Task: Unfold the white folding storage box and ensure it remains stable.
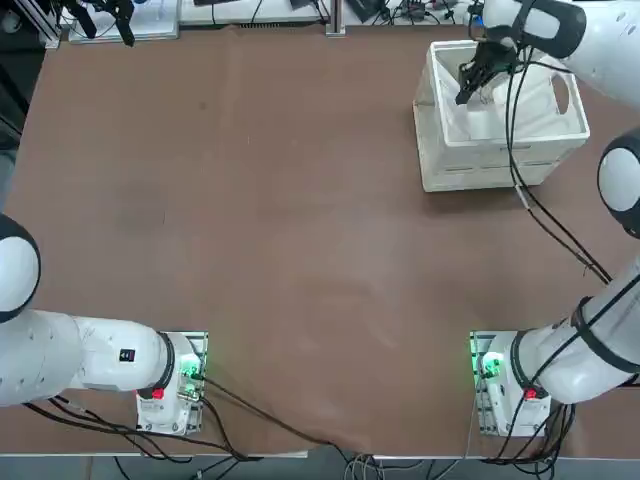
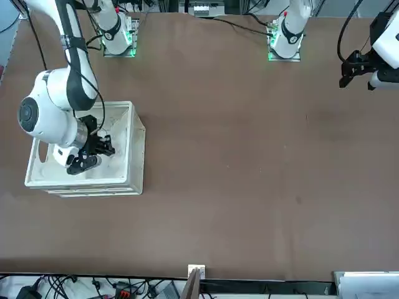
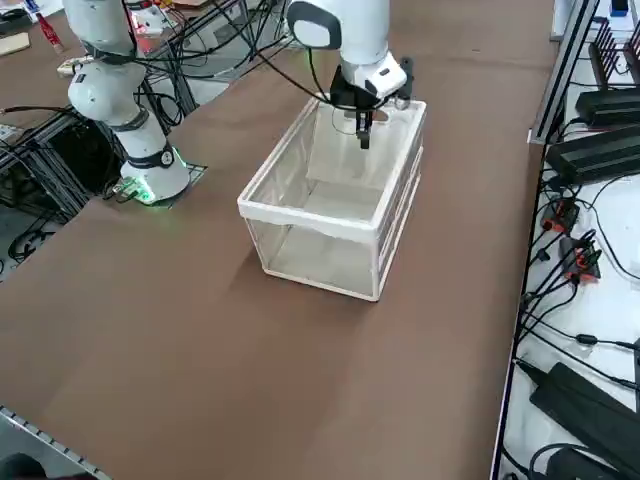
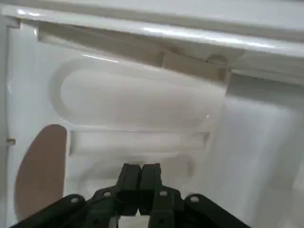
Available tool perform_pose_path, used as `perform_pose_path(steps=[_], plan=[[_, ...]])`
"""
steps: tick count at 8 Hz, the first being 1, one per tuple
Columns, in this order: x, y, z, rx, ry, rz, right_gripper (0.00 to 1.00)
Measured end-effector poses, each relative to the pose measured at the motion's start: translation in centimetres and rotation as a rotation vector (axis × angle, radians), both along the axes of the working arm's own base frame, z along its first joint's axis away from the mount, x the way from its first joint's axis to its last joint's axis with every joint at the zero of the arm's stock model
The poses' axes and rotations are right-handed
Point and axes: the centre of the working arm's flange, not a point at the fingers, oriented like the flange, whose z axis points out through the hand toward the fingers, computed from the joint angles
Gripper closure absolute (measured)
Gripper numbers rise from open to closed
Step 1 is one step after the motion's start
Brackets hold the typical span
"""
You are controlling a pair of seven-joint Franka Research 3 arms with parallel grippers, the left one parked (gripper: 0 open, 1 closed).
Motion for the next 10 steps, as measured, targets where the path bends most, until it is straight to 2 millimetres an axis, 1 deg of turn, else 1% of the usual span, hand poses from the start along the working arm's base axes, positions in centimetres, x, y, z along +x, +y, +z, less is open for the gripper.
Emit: perform_pose_path(steps=[4, 7, 10], plan=[[-2.6, -0.5, -5.0, 0.229, -0.025, -0.115, 0.98], [-4.2, -1.6, -7.6, 0.4, -0.033, -0.197, 0.98], [-5.1, -2.3, -10.7, 0.542, -0.026, -0.261, 0.98]])
